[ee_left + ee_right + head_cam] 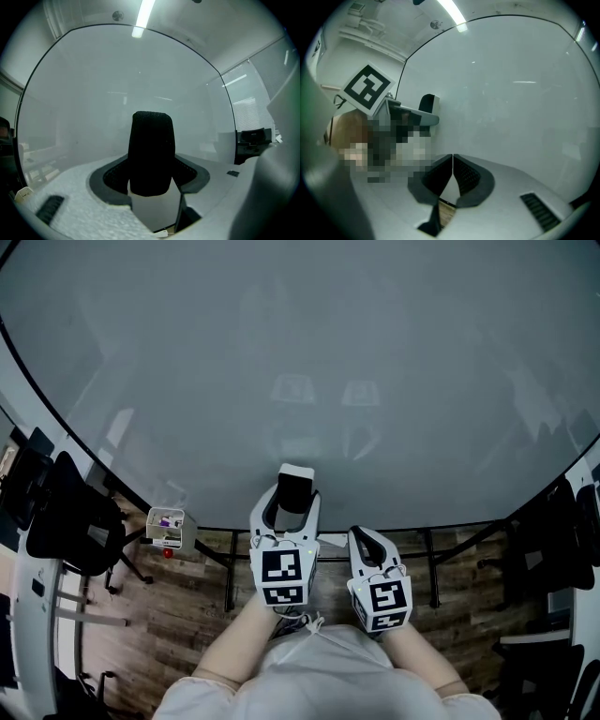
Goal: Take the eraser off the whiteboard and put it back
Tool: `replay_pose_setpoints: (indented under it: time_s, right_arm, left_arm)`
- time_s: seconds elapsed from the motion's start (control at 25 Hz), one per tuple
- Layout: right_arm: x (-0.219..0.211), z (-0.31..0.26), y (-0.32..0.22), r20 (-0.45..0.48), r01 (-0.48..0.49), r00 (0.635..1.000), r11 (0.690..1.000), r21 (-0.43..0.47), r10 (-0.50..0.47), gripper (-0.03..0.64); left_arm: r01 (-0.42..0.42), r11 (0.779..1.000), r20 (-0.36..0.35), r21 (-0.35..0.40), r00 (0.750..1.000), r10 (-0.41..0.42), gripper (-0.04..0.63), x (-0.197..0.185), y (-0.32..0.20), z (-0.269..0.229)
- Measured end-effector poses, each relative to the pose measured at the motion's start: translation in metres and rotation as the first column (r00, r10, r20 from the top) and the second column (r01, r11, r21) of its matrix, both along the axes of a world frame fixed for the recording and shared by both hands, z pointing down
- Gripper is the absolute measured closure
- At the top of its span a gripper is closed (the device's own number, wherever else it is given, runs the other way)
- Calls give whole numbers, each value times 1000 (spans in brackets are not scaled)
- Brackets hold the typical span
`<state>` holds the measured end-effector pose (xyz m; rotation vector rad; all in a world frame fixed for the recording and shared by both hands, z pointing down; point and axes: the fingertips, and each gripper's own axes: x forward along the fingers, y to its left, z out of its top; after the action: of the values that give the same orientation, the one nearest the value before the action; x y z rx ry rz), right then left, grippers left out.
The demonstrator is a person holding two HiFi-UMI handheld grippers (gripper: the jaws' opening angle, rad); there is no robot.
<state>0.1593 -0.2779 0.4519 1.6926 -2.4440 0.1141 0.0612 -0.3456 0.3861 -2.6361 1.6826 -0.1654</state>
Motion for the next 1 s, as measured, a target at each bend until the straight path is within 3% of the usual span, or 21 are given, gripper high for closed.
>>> replay_pose_setpoints:
  time_s: [0.6,1.0]
  right_arm:
    - [8,6,-9,16,-14,1000,1000,-17,15,589]
    - [9,8,-6,24,-18,1000,1000,-22,18,589]
  left_arm:
    - [73,997,-1,11,997,-73,330,4,-14,-2]
    - [45,999,-9,1,999,-45,311,8,-12,-3]
